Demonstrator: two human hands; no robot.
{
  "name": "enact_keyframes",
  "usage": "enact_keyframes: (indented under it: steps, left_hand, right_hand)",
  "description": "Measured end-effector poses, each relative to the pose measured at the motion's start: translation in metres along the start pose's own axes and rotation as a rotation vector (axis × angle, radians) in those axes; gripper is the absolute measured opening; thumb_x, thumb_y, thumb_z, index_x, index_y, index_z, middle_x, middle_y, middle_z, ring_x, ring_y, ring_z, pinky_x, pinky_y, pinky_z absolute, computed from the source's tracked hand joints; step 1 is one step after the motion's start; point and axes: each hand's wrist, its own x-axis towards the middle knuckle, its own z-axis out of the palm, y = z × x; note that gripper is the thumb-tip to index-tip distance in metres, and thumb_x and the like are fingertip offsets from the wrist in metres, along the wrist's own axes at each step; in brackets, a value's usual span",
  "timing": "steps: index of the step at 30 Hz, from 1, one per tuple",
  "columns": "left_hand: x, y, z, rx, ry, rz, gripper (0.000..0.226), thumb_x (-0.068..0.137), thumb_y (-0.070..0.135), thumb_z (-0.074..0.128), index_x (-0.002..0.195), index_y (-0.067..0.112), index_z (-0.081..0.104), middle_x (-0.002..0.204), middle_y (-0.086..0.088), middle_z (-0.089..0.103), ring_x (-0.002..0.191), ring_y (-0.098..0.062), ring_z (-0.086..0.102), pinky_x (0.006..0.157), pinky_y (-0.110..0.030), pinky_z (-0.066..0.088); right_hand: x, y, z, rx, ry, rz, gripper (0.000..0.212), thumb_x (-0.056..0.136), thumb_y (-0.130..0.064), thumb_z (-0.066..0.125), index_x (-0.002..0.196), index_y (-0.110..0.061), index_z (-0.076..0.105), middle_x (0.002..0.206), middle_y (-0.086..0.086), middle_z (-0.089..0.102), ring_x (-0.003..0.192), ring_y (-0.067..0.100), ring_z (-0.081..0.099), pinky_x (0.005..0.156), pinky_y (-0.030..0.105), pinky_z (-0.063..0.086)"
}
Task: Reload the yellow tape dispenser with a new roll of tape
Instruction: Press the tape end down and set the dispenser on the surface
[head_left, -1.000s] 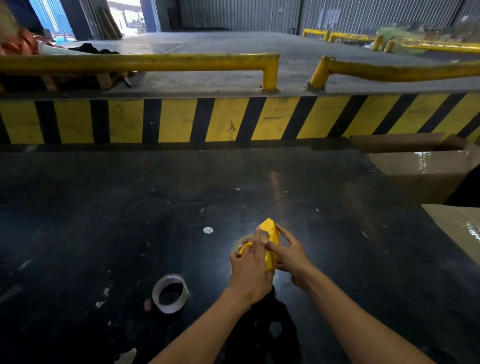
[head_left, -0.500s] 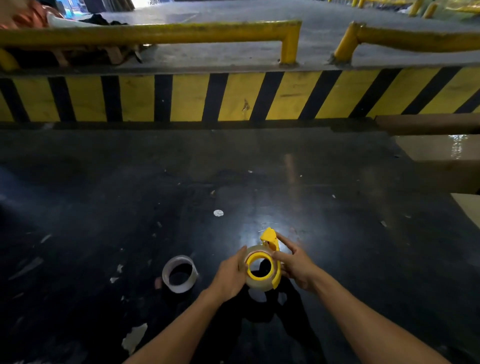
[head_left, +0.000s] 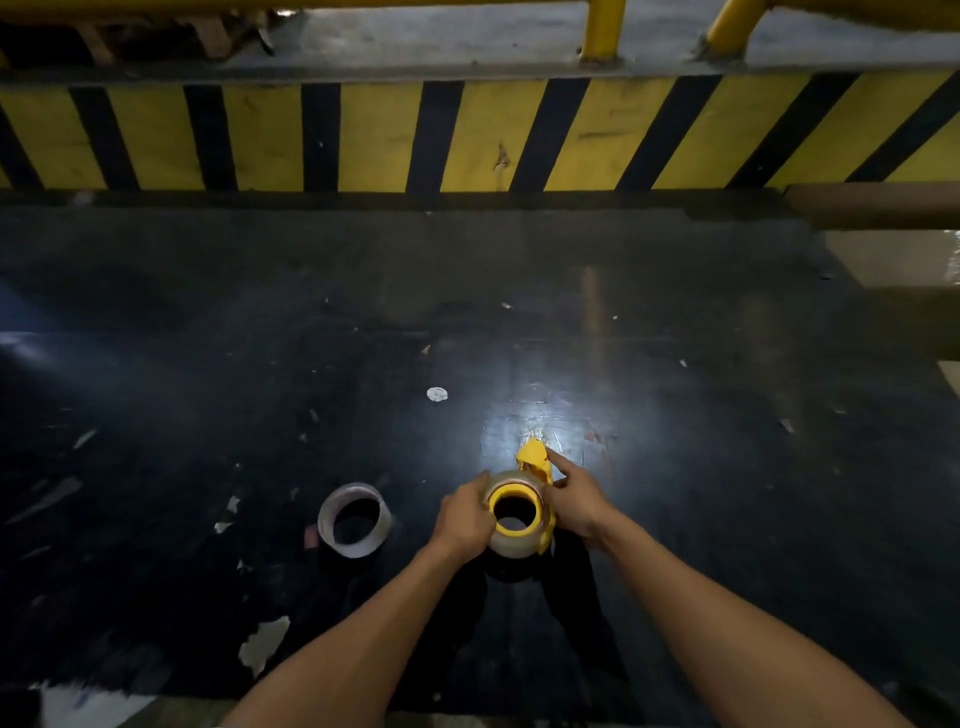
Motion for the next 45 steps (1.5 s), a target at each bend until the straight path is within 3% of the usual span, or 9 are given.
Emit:
enact_keyframes:
  steps: [2, 14, 20, 26, 30, 33, 35, 40, 45]
  left_hand:
    - [0.000, 0.001, -0.001, -0.031, -0.004, -0.018, 0.057, 0.095, 0.010, 0.056, 0.150, 0.024, 0.050, 0.149, -0.004, 0.058, 0.141, -0.027, 0.050, 0.114, -0.038, 0.044]
    - [0.001, -0.002, 0.001, -0.164, -0.016, -0.064, 0.055, 0.099, 0.009, 0.048, 0.151, 0.026, 0.048, 0.154, -0.004, 0.052, 0.144, -0.026, 0.047, 0.116, -0.036, 0.039]
    - [0.002, -0.002, -0.002, -0.184, -0.022, -0.069, 0.044, 0.100, 0.028, 0.049, 0.144, 0.028, 0.057, 0.149, -0.002, 0.059, 0.137, -0.024, 0.054, 0.115, -0.038, 0.044]
    - [-0.019, -0.011, -0.024, -0.017, 0.187, 0.056, 0.044, 0.099, 0.019, 0.046, 0.141, 0.024, 0.058, 0.138, -0.007, 0.067, 0.128, -0.030, 0.060, 0.105, -0.041, 0.049]
    - [-0.026, -0.034, -0.042, 0.330, 0.336, 0.096, 0.053, 0.098, 0.024, 0.050, 0.151, 0.028, 0.043, 0.159, -0.005, 0.044, 0.148, -0.032, 0.036, 0.116, -0.053, 0.034]
    - [-0.028, -0.050, -0.054, 0.421, 0.313, -0.126, 0.069, 0.099, 0.034, 0.052, 0.160, 0.034, 0.019, 0.171, -0.013, 0.006, 0.155, -0.045, 0.002, 0.119, -0.064, 0.019]
    - [-0.029, -0.059, -0.062, 0.357, 0.255, -0.279, 0.076, 0.099, 0.036, 0.054, 0.160, 0.039, 0.010, 0.170, -0.016, -0.010, 0.153, -0.051, -0.006, 0.119, -0.067, 0.016]
    - [-0.029, -0.063, -0.072, 0.225, 0.180, -0.221, 0.063, 0.101, 0.017, 0.054, 0.157, 0.031, 0.031, 0.167, -0.019, 0.000, 0.146, -0.049, 0.017, 0.116, -0.057, 0.030]
    - [-0.027, -0.045, -0.054, 0.173, 0.155, -0.093, 0.056, 0.099, 0.010, 0.059, 0.151, 0.023, 0.043, 0.168, -0.013, 0.005, 0.145, -0.044, 0.018, 0.119, -0.049, 0.032]
  right_hand:
    - [0.005, 0.006, 0.002, -0.020, 0.037, 0.006, 0.061, 0.090, -0.022, 0.066, 0.146, -0.035, 0.045, 0.085, 0.003, 0.072, 0.082, 0.021, 0.072, 0.081, 0.038, 0.061]
    - [0.007, 0.011, 0.010, 0.012, 0.089, 0.032, 0.057, 0.093, -0.029, 0.062, 0.147, -0.035, 0.042, 0.108, 0.016, 0.073, 0.095, 0.029, 0.071, 0.090, 0.045, 0.058]
    - [-0.002, 0.011, 0.013, -0.034, 0.075, 0.059, 0.063, 0.096, -0.037, 0.057, 0.153, -0.031, 0.030, 0.136, 0.015, 0.061, 0.118, 0.030, 0.062, 0.102, 0.046, 0.051]
    - [-0.011, 0.014, 0.013, -0.054, 0.054, 0.109, 0.063, 0.098, -0.036, 0.051, 0.155, -0.034, 0.024, 0.141, 0.013, 0.057, 0.124, 0.030, 0.057, 0.105, 0.049, 0.048]
    - [-0.015, 0.018, 0.015, -0.087, 0.040, 0.123, 0.063, 0.098, -0.036, 0.050, 0.154, -0.036, 0.023, 0.145, 0.011, 0.054, 0.128, 0.032, 0.054, 0.106, 0.052, 0.047]
    - [-0.021, 0.018, 0.015, -0.089, 0.054, 0.105, 0.062, 0.099, -0.030, 0.050, 0.155, -0.034, 0.024, 0.141, 0.012, 0.057, 0.125, 0.032, 0.056, 0.105, 0.051, 0.047]
    - [-0.025, 0.017, 0.017, -0.090, 0.053, 0.093, 0.060, 0.100, -0.027, 0.049, 0.154, -0.033, 0.024, 0.140, 0.014, 0.056, 0.125, 0.033, 0.055, 0.104, 0.049, 0.048]
    - [-0.031, 0.018, 0.018, -0.089, 0.049, 0.076, 0.060, 0.100, -0.023, 0.049, 0.154, -0.033, 0.026, 0.134, 0.011, 0.058, 0.123, 0.031, 0.055, 0.105, 0.049, 0.047]
    - [-0.037, 0.016, 0.018, -0.101, 0.037, 0.075, 0.057, 0.098, -0.026, 0.049, 0.152, -0.035, 0.030, 0.132, 0.010, 0.059, 0.122, 0.031, 0.056, 0.105, 0.049, 0.047]
